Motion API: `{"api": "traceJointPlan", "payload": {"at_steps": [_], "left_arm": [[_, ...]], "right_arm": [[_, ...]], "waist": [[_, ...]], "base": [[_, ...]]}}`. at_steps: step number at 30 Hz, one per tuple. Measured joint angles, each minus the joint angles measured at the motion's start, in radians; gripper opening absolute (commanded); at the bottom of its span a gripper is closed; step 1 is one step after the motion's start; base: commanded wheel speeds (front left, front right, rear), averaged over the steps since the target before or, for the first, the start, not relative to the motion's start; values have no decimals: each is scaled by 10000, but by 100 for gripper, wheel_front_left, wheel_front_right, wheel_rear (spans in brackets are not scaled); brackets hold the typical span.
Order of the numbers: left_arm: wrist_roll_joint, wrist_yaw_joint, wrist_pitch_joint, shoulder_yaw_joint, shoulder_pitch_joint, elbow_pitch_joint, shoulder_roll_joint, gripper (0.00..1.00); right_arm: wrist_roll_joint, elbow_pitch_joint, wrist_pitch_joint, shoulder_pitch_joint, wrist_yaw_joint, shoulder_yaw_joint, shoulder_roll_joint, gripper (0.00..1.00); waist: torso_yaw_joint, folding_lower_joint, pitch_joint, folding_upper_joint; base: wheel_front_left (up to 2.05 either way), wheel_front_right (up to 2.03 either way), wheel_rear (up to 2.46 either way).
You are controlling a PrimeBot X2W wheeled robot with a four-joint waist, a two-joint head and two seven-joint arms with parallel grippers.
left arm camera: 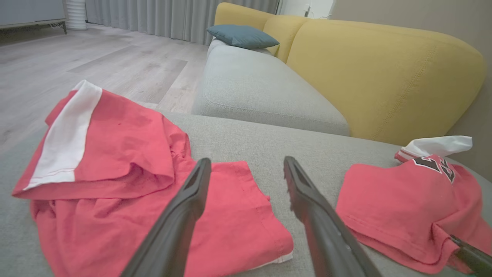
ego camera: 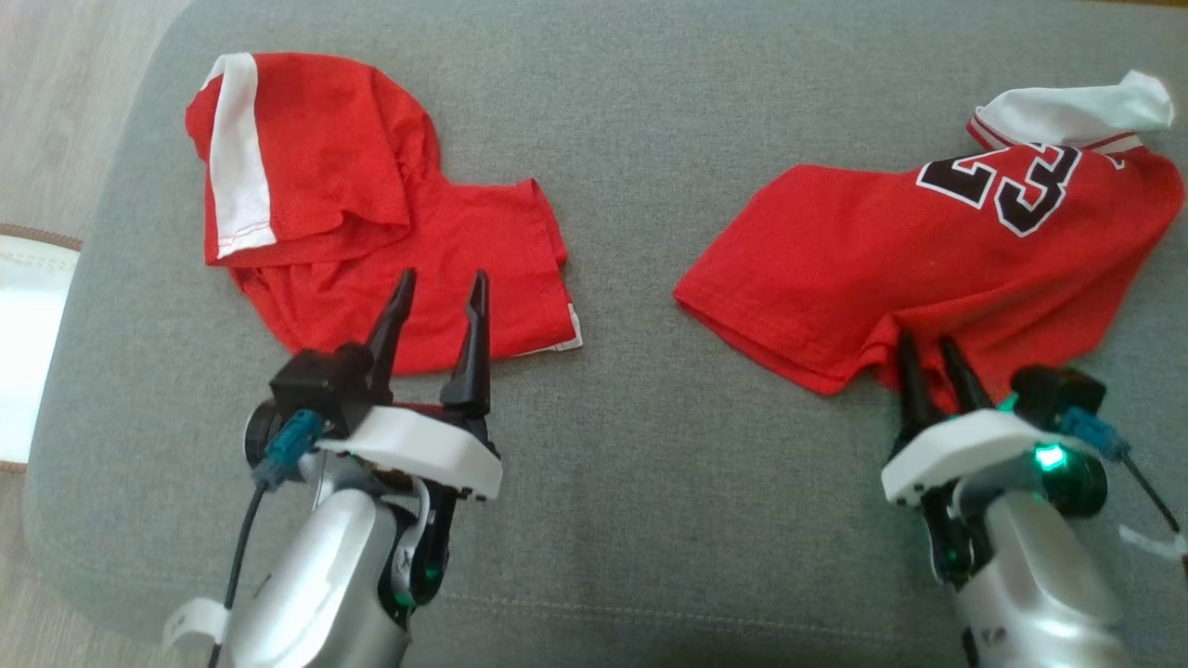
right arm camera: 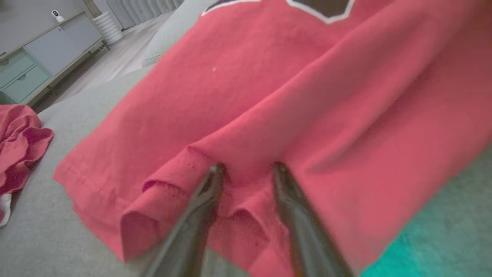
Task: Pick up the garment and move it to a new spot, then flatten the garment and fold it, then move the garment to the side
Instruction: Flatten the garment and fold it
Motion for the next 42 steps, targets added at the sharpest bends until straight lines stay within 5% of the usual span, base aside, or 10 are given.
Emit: {"api": "traceJointPlan", "payload": {"at_steps": [6, 18, 28, 34, 42], "left_arm": [[142, -140, 0, 198, -99, 138, -104, 100], [151, -351, 0, 734, 418, 190, -341, 100], [140, -426, 0, 1110, 900, -6, -405, 100], [142, -426, 0, 1315, 964, -134, -445, 100], [270, -523, 0, 1348, 888, -217, -481, 100]], "right_arm": [[130, 336, -502, -475, 0, 242, -12, 0], [-961, -1607, -234, -3354, 0, 1933, -117, 0], [895, -2215, -382, -6903, 0, 3097, -213, 0], [1235, -1956, 4, -6785, 0, 2646, -1436, 0], [2031, -2163, 1812, -3546, 0, 2341, -3877, 0]], "waist": [[-18, 0, -159, 0], [77, 0, -1241, 0], [35, 0, -1518, 0], [-320, 0, -1470, 0], [-1064, 0, -1155, 0]], "base": [[0, 0, 0], [0, 0, 0], [0, 0, 0], [0, 0, 0], [0, 0, 0]]}}
